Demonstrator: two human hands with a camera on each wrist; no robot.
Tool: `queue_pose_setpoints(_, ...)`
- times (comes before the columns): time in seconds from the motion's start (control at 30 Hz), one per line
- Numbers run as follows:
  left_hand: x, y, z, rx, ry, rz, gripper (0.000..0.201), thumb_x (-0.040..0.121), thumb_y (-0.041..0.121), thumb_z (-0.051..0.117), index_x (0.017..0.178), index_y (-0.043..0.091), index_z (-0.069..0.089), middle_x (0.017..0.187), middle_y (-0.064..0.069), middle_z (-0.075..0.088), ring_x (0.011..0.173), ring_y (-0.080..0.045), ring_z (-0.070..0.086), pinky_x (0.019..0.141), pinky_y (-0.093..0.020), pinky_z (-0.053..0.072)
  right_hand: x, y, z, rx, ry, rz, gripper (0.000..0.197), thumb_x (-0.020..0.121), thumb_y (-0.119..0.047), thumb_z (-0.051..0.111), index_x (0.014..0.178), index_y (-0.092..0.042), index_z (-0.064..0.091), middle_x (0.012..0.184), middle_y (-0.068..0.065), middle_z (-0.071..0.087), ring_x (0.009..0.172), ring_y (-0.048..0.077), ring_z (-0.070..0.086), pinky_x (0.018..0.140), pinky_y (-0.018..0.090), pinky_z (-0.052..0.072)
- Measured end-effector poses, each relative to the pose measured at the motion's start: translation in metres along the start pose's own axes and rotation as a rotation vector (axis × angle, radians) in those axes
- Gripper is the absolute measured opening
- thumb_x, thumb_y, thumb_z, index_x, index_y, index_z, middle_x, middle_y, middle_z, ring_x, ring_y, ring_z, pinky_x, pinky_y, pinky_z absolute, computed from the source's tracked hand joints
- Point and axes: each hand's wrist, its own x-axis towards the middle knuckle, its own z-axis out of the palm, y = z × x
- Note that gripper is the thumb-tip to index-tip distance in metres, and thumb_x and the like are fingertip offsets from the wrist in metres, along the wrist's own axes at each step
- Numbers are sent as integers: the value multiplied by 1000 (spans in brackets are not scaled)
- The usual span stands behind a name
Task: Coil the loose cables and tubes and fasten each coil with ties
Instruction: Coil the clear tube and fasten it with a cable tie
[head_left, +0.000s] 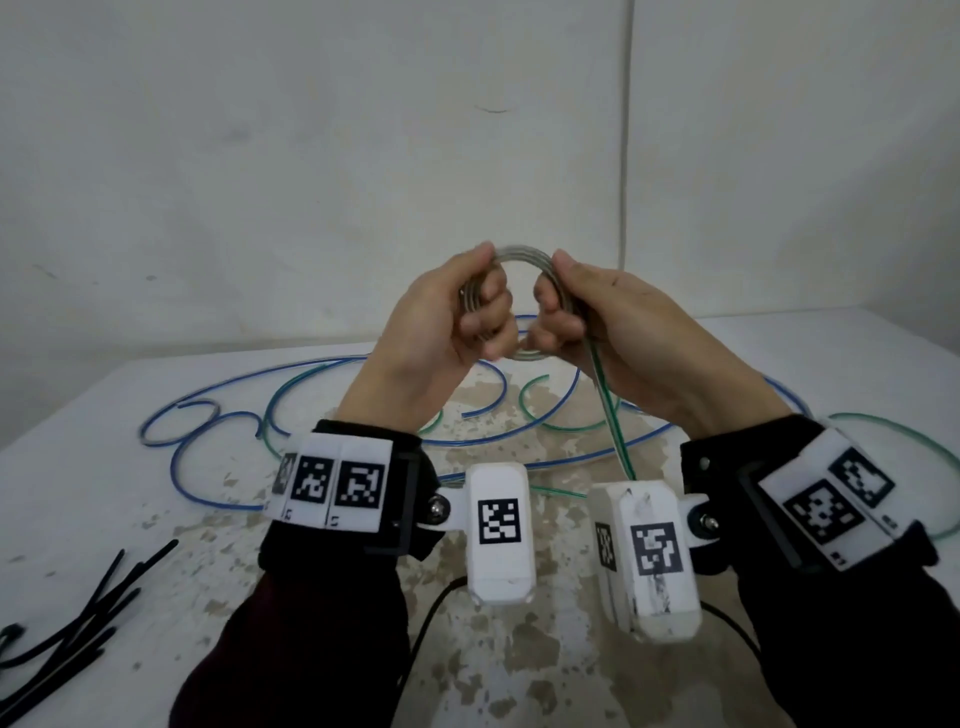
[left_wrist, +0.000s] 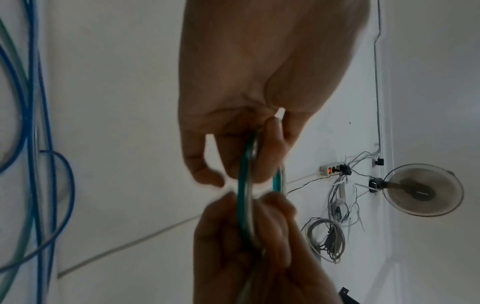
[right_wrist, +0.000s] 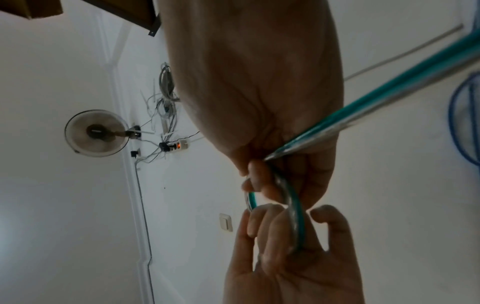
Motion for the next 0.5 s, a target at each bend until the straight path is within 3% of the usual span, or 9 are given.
queue_pose_setpoints(0.07, -2, -2, -1, 104, -63, -56, 39, 99, 29, 35, 64, 13, 38, 41, 5, 27, 43, -18, 45, 53, -22, 42, 1, 2, -2, -47, 25, 6, 41, 103, -28, 33, 68, -12, 46, 49, -6, 27, 48, 11, 32, 61, 24, 34)
queue_pose_setpoints(0.1, -3, -4, 0, 129, -70, -46, 38, 100, 28, 35, 66, 12, 40, 43, 5, 27, 46, -18, 47, 57, -22, 44, 1, 3, -1, -62, 36, 8, 41, 103, -28, 33, 67, -12, 46, 49, -6, 26, 47, 11, 29, 59, 24, 31)
queue_pose_setpoints(0.23, 0, -5, -2, -24, -14, 43, 34, 102, 22, 35, 73, 9, 48, 49, 6, 27, 45, -11, 33, 61, -28, 31, 3, 4, 0, -25, 37, 0, 41, 103, -27, 31, 74, -8, 52, 48, -2, 40, 54, 15, 48, 63, 21, 47)
queue_pose_setpoints(0.3, 0, -1, -5, -22, -45, -10, 33, 100, 23, 35, 73, 9, 48, 48, 5, 27, 42, -11, 32, 56, -24, 31, 2, 2, -2, -19, 19, 7, 40, 103, -27, 32, 73, -9, 50, 48, -4, 34, 52, 14, 41, 62, 21, 44)
queue_pose_setpoints(0.4, -5, -1, -6, 160, -106, -54, 34, 100, 23, 36, 71, 9, 47, 46, 7, 27, 41, -11, 32, 54, -23, 29, 1, 4, -2, -134, 9, 12, 39, 103, -29, 34, 70, -11, 47, 48, -7, 26, 45, 10, 30, 61, 23, 40)
queue_pose_setpoints(0.5, -3, -3, -4, 79, -53, 63, 35, 102, 21, 32, 72, 9, 45, 48, 10, 26, 43, -7, 23, 53, -24, 16, 2, 4, 0, -93, 39, -28, 39, 102, -29, 35, 75, -9, 54, 48, -4, 39, 51, 13, 45, 65, 23, 46)
